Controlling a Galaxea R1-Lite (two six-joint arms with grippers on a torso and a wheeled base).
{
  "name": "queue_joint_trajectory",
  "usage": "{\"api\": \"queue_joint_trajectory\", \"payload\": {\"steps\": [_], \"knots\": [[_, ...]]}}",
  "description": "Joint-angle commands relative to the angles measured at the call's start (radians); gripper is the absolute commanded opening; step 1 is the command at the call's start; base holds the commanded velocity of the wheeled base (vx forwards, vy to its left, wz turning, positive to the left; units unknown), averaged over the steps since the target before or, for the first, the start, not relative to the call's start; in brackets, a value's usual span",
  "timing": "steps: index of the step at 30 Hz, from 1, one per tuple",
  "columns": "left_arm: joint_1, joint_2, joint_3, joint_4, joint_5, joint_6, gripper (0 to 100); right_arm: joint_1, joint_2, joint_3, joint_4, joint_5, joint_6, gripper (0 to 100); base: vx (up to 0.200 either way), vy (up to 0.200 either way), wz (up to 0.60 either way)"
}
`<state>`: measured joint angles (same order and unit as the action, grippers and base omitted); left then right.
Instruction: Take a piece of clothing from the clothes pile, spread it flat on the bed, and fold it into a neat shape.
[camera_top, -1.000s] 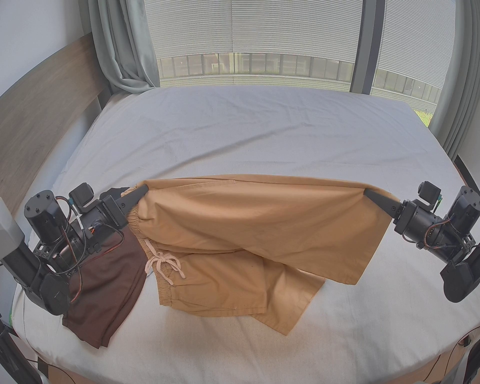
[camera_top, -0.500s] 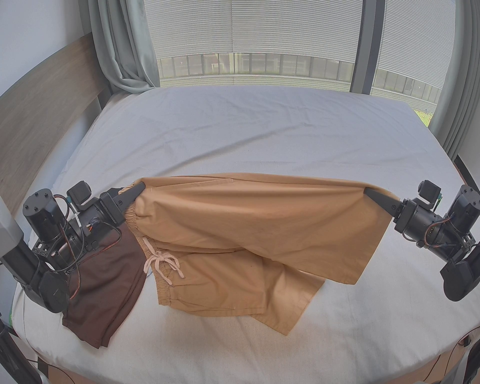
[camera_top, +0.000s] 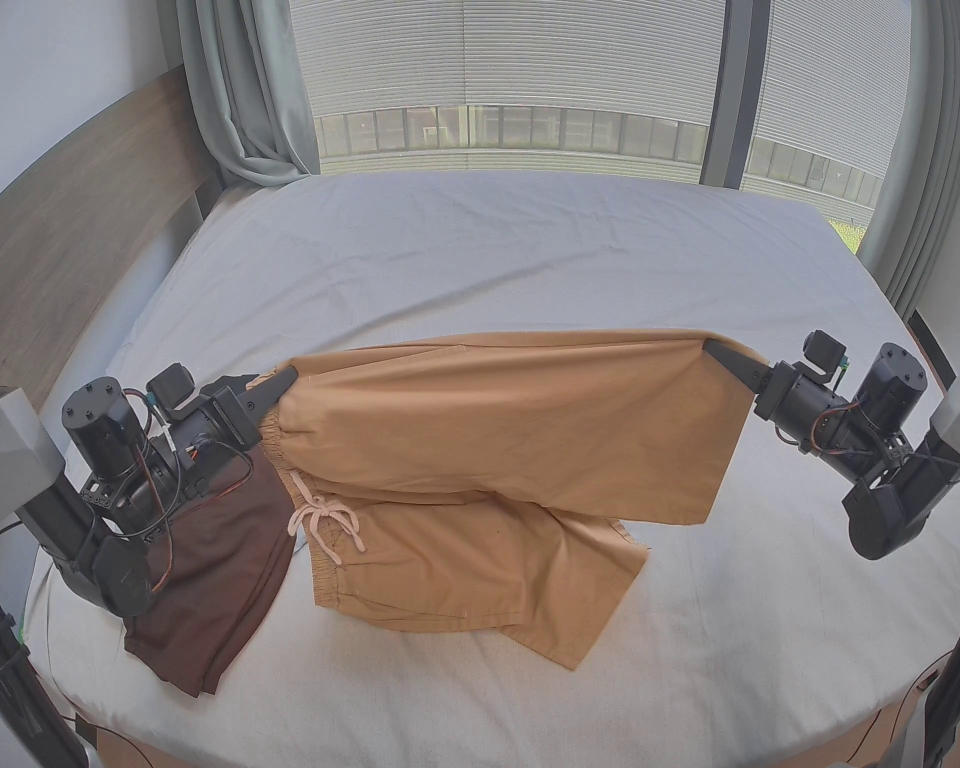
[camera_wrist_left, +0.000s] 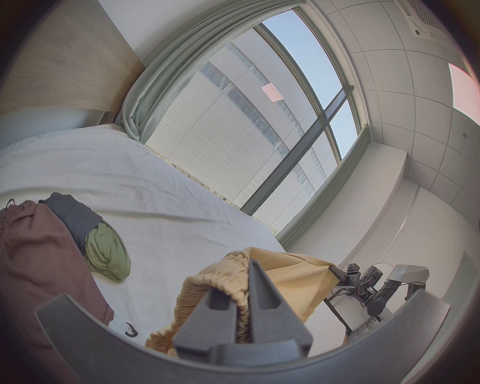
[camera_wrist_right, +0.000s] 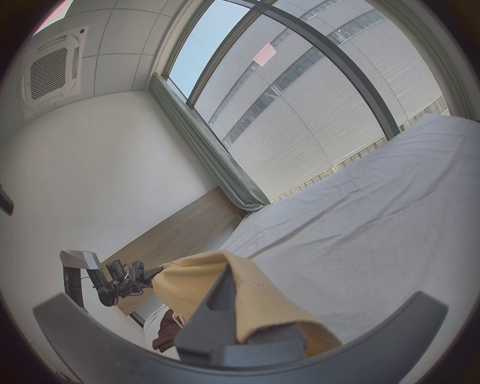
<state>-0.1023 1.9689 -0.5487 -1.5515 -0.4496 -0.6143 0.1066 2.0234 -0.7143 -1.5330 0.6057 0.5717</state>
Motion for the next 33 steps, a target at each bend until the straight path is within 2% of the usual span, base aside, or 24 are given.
{"api": "queue_joint_trajectory", "payload": {"steps": [1,8,14,24,33], "knots": [[-0.01,0.065,-0.042,0.001,0.025,-0.005,0,-0.004,0.106,-0.091,0.045,-0.003,0.023,0,0.0,0.0,0.0],[-0.01,0.149,-0.135,0.001,0.06,-0.009,0,-0.004,0.172,-0.186,0.065,-0.024,0.036,0,0.0,0.0,0.0],[-0.005,0.205,-0.208,0.001,0.103,-0.055,0,-0.004,0.215,-0.24,0.082,-0.024,0.06,0,0.0,0.0,0.0],[-0.005,0.304,-0.323,0.001,0.134,-0.064,0,-0.007,0.281,-0.321,0.119,-0.026,0.071,0,0.0,0.0,0.0],[0.0,0.412,-0.431,0.001,0.138,-0.065,0,-0.011,0.399,-0.485,0.143,-0.027,0.094,0,0.0,0.0,0.0]]}}
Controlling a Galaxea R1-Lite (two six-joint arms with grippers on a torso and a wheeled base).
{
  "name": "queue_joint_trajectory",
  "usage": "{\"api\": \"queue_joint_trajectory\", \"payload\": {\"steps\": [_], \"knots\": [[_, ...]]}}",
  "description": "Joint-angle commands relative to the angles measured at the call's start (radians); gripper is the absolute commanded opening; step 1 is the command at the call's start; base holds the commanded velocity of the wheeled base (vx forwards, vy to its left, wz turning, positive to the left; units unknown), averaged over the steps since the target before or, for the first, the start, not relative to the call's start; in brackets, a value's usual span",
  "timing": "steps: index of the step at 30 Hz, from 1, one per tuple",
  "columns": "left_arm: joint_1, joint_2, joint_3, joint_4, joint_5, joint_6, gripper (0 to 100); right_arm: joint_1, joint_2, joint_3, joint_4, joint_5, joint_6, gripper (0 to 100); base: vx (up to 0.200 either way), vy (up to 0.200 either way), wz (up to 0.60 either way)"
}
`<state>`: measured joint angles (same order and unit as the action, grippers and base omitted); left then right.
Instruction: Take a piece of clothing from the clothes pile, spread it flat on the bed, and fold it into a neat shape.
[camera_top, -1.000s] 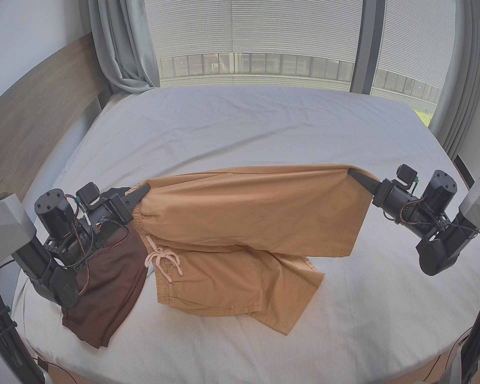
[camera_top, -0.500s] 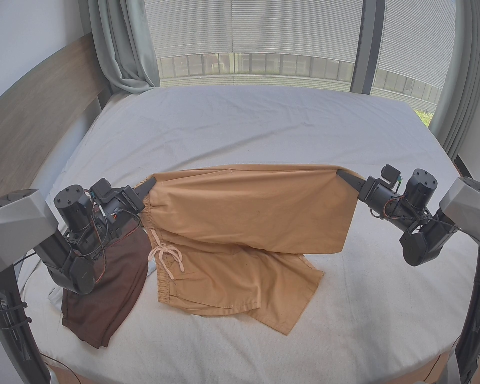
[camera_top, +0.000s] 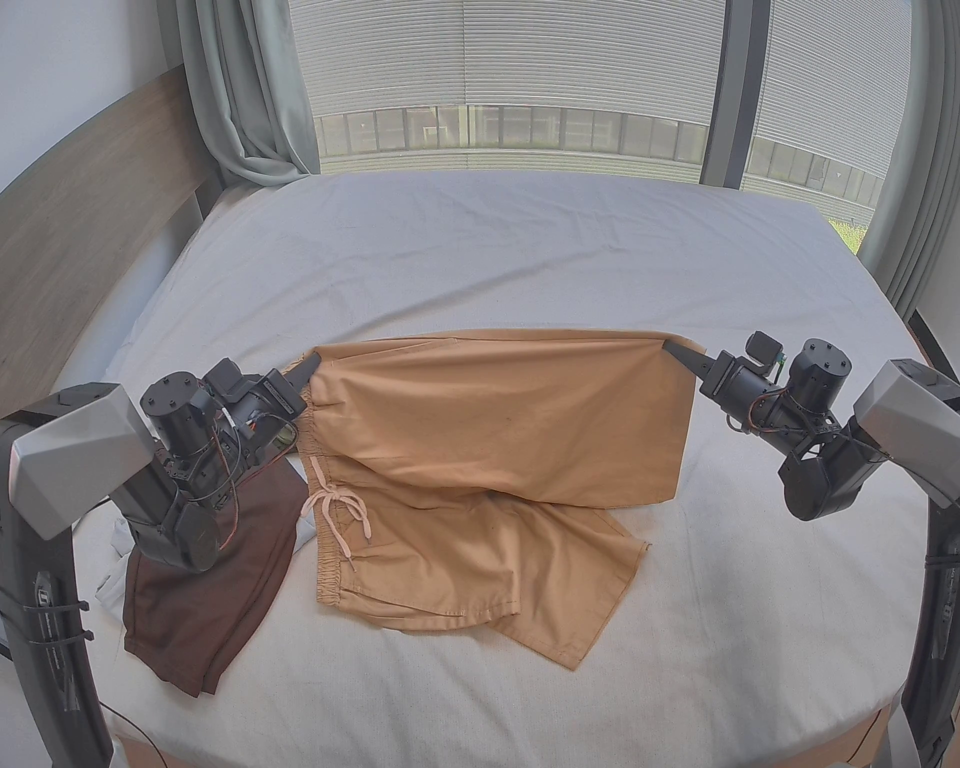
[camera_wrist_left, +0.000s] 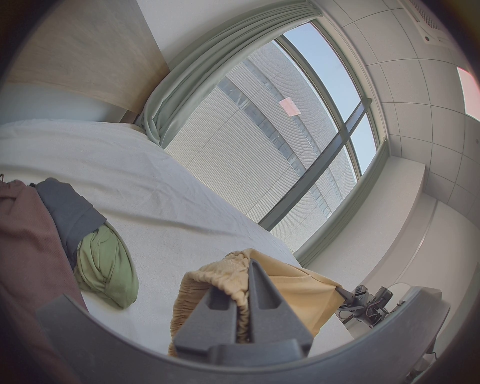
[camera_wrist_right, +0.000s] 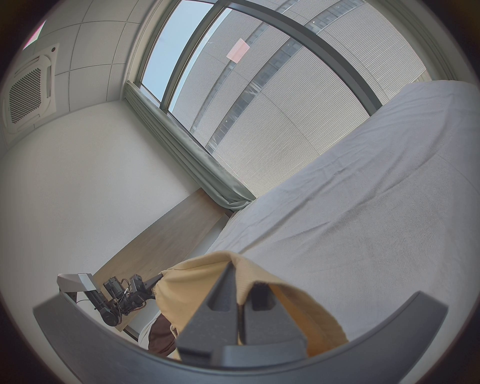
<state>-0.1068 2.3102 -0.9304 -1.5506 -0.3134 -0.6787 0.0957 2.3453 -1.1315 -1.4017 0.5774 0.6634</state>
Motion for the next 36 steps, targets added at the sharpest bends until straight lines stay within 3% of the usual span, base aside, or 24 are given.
{"api": "queue_joint_trajectory", "payload": {"steps": [1,6,23,24,25,26,32,36], "knots": [[0.006,0.078,-0.061,0.0,0.007,-0.005,0,-0.001,0.085,-0.08,0.021,0.001,0.002,0,0.0,0.0,0.0],[0.013,0.118,-0.128,0.0,0.042,-0.05,0,0.004,0.112,-0.133,0.058,0.001,0.002,0,0.0,0.0,0.0],[0.019,0.179,-0.209,0.001,0.043,-0.067,0,0.001,0.181,-0.232,0.072,-0.016,-0.002,0,0.0,0.0,0.0],[0.021,0.179,-0.215,0.001,0.043,-0.076,100,0.001,0.181,-0.235,0.072,-0.016,-0.002,0,0.0,0.0,0.0],[0.021,0.179,-0.22,0.001,0.043,-0.084,100,0.001,0.181,-0.237,0.072,-0.016,-0.002,0,0.0,0.0,0.0],[0.022,0.179,-0.226,0.0,0.043,-0.093,100,0.002,0.181,-0.243,0.073,-0.016,-0.002,100,0.0,0.0,0.0],[0.021,0.176,-0.232,0.001,0.042,-0.097,100,0.004,0.183,-0.263,0.072,-0.042,-0.001,100,0.0,0.0,0.0],[0.019,0.176,-0.235,0.007,0.043,-0.148,100,0.002,0.144,-0.168,0.053,-0.042,-0.004,100,0.0,0.0,0.0]]}}
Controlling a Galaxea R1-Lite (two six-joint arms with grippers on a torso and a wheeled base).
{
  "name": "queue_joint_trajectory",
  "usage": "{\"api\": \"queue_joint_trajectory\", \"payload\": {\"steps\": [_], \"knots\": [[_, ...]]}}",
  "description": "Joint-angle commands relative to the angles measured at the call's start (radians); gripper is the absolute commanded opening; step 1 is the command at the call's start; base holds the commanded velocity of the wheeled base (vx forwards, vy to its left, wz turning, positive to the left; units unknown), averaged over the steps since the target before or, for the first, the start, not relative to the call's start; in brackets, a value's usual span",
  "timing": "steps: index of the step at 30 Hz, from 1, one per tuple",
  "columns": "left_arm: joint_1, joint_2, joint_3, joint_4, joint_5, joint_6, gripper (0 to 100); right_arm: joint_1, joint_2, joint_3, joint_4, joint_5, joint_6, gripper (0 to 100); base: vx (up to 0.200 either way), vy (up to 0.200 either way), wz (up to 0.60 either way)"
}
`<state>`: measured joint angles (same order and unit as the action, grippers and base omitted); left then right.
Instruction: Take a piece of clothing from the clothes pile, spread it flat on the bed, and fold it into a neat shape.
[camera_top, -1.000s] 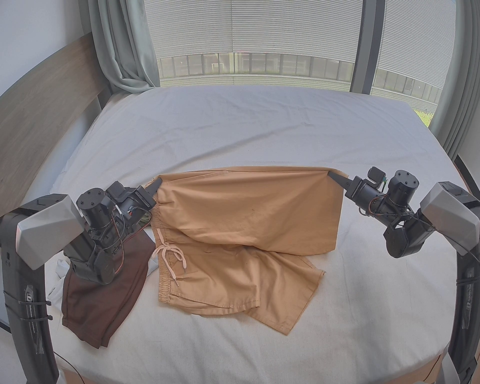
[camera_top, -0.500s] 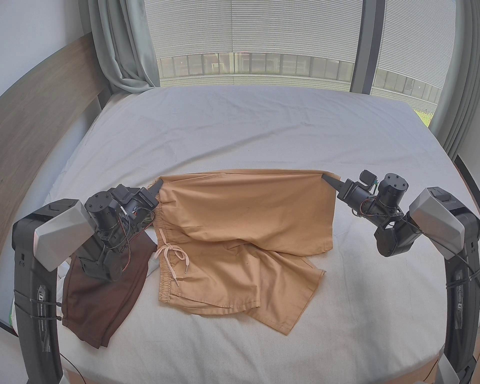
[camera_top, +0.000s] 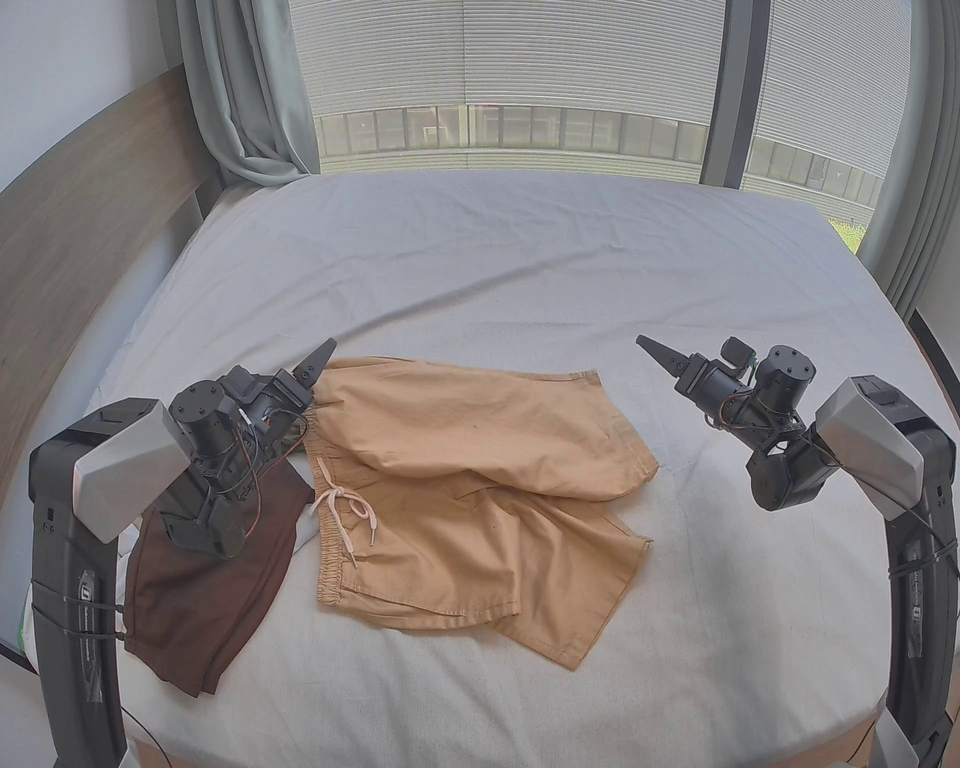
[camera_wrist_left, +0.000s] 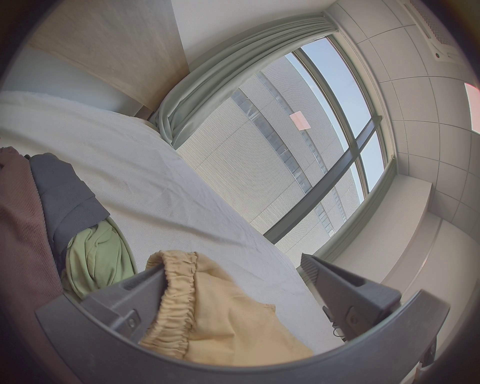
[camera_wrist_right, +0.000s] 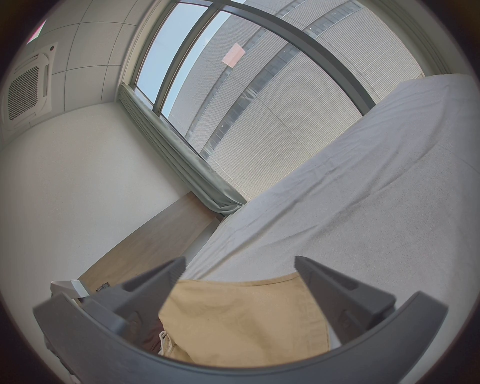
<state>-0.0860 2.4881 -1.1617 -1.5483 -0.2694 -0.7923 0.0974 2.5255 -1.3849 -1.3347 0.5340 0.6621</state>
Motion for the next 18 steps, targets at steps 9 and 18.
{"api": "queue_joint_trajectory", "payload": {"steps": [9,18], "knots": [[0.045,-0.002,0.005,0.065,0.001,-0.034,100,0.022,-0.143,0.4,-0.181,0.003,-0.027,100,0.0,0.0,0.0],[0.091,-0.015,0.06,0.06,-0.001,0.035,100,0.025,-0.238,0.627,-0.209,0.003,-0.061,100,0.0,0.0,0.0]]}}
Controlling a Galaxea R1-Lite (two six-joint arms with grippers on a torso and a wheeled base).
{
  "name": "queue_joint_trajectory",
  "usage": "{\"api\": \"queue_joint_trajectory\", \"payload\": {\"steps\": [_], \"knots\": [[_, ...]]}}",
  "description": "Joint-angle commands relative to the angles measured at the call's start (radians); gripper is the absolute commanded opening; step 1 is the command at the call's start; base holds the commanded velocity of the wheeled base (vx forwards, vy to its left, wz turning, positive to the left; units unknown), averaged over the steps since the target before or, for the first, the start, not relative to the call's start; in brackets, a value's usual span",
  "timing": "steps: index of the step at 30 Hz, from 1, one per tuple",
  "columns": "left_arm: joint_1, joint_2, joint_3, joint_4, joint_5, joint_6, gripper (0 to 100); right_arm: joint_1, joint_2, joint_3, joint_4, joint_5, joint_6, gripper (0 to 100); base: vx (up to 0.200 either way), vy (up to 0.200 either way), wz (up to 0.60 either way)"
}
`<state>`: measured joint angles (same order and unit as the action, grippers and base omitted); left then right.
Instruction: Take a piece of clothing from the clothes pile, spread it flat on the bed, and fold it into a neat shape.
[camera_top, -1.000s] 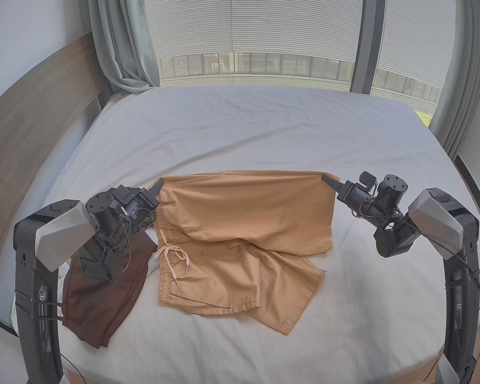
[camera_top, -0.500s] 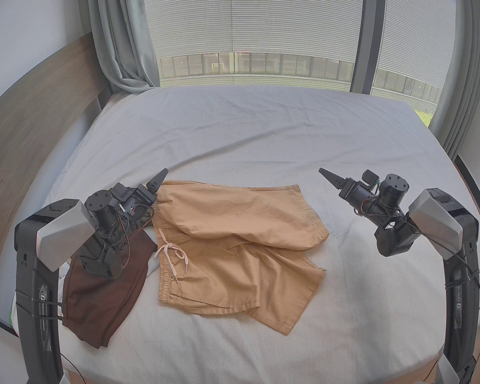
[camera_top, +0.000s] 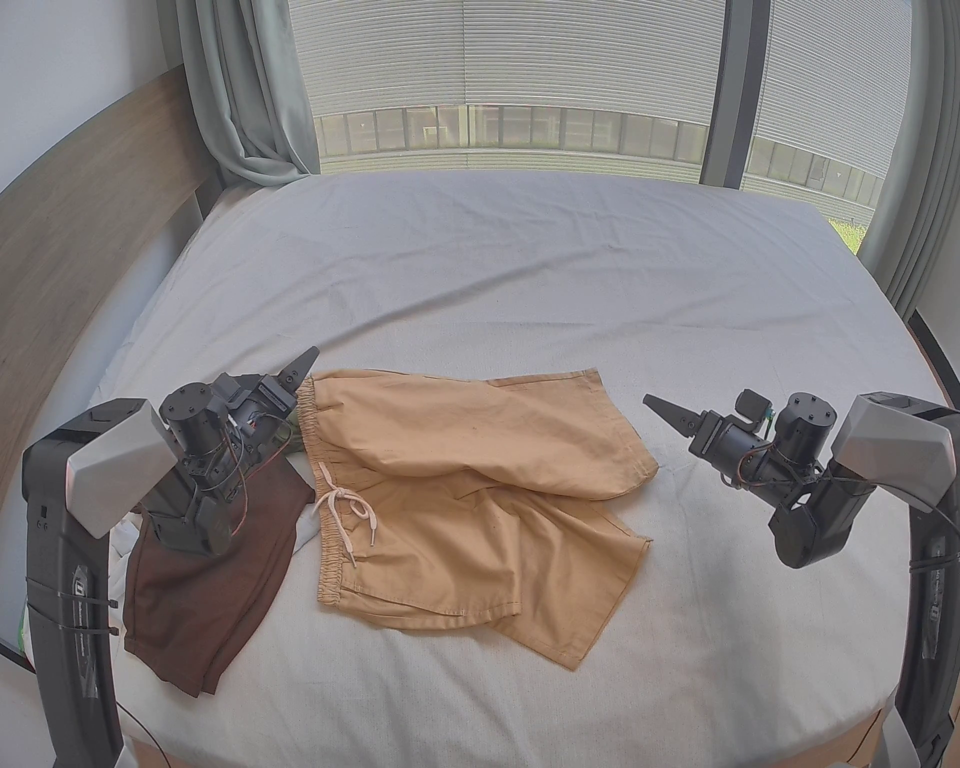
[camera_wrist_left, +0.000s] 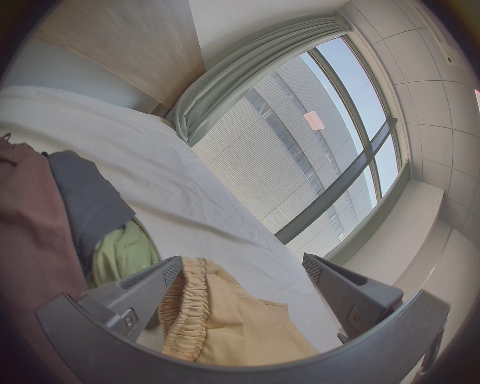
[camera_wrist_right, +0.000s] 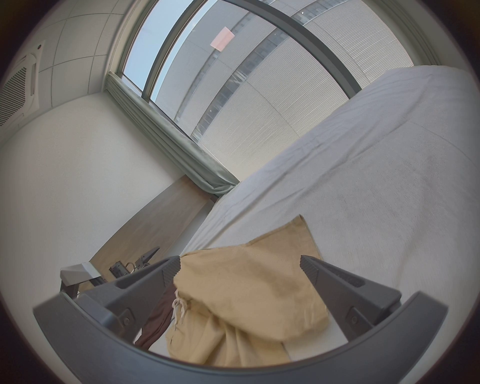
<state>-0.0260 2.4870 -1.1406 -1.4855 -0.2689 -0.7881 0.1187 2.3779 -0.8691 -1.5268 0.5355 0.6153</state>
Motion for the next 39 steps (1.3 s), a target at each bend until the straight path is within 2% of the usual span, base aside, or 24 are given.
{"api": "queue_joint_trajectory", "payload": {"steps": [1,6,7,10,11,13,14,17,19,20,26,33,39], "knots": [[0.034,-0.028,0.053,-0.005,-0.001,0.035,100,0.004,-0.1,0.133,-0.016,0.001,-0.012,100,0.0,0.0,0.0],[0.032,-0.102,0.162,-0.055,-0.006,0.04,100,0.007,-0.135,0.233,-0.016,0.003,-0.012,100,0.0,0.0,0.0],[0.024,-0.138,0.239,-0.068,-0.015,0.055,100,0.009,-0.144,0.271,-0.016,0.003,-0.012,100,0.0,0.0,0.0],[0.006,-0.215,0.41,-0.068,-0.09,0.104,100,0.021,-0.146,0.322,-0.016,0.003,0.003,100,0.0,0.0,0.0],[0.003,-0.237,0.479,-0.068,-0.142,0.132,100,0.021,-0.144,0.341,-0.016,0.001,0.012,100,0.0,0.0,0.0],[0.003,-0.246,0.512,-0.068,-0.167,0.15,100,0.022,-0.141,0.352,-0.016,0.003,0.018,100,0.0,0.0,0.0],[0.003,-0.258,0.564,-0.068,-0.211,0.194,100,0.025,-0.135,0.369,-0.016,0.003,0.03,100,0.0,0.0,0.0],[0.001,-0.252,0.585,-0.067,-0.225,0.271,100,0.027,-0.132,0.375,-0.015,0.001,0.034,100,0.0,0.0,0.0],[0.001,-0.252,0.588,-0.067,-0.227,0.285,100,0.027,-0.132,0.375,-0.015,0.001,0.035,100,0.0,0.0,0.0],[0.0,-0.243,0.605,-0.067,-0.225,0.334,100,0.027,-0.132,0.404,-0.013,0.001,0.046,100,0.0,0.0,0.0],[-0.02,-0.235,0.637,-0.067,-0.228,0.406,100,0.027,-0.082,0.426,-0.013,0.003,0.046,100,0.0,0.0,0.0],[-0.037,-0.197,0.63,-0.067,-0.223,0.414,100,0.024,0.001,0.38,-0.013,0.0,0.095,100,0.0,0.0,0.0],[-0.037,-0.186,0.628,-0.068,-0.223,0.415,100,0.025,0.041,0.369,-0.013,0.001,0.1,100,0.0,0.0,0.0]]}}
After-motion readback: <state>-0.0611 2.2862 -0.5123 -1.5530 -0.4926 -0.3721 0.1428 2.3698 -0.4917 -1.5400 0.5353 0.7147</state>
